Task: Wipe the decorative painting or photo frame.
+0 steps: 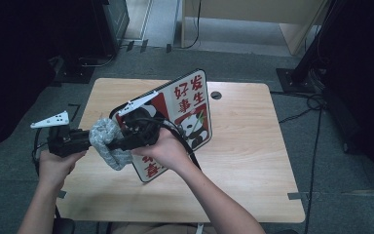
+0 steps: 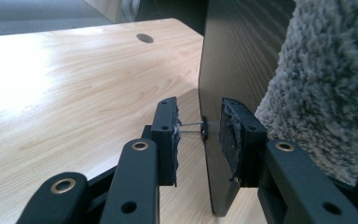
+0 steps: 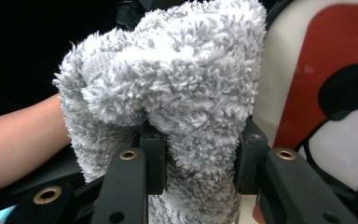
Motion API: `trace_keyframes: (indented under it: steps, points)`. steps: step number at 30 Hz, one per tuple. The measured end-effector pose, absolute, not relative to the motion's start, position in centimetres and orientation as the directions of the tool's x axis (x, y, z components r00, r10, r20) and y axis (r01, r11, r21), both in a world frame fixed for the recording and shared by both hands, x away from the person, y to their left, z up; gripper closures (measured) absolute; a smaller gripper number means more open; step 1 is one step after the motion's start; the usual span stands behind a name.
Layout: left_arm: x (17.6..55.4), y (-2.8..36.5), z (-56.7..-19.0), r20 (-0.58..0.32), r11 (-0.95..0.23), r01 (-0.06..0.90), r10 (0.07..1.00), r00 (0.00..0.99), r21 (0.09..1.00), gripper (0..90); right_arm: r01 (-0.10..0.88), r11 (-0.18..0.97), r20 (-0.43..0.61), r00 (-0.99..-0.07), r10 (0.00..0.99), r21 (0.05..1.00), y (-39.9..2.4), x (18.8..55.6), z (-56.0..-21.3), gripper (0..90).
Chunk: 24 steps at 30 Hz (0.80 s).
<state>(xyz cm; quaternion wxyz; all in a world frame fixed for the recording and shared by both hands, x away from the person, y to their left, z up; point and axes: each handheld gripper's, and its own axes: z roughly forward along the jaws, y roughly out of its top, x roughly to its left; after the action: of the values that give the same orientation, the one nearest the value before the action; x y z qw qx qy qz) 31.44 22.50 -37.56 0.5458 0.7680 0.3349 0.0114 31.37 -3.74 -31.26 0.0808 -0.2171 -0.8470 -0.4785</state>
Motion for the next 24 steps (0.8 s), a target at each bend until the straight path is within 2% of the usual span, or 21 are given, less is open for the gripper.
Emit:
trace_keyframes:
  steps: [24]
  points:
    - [31.5,22.3,-37.6,-0.339,-0.195,0.499,0.527,0.779,0.845,63.8,0.483,0.462,0.385,-0.875,0.295,0.744,-4.7,30.8,-34.2,64.5]
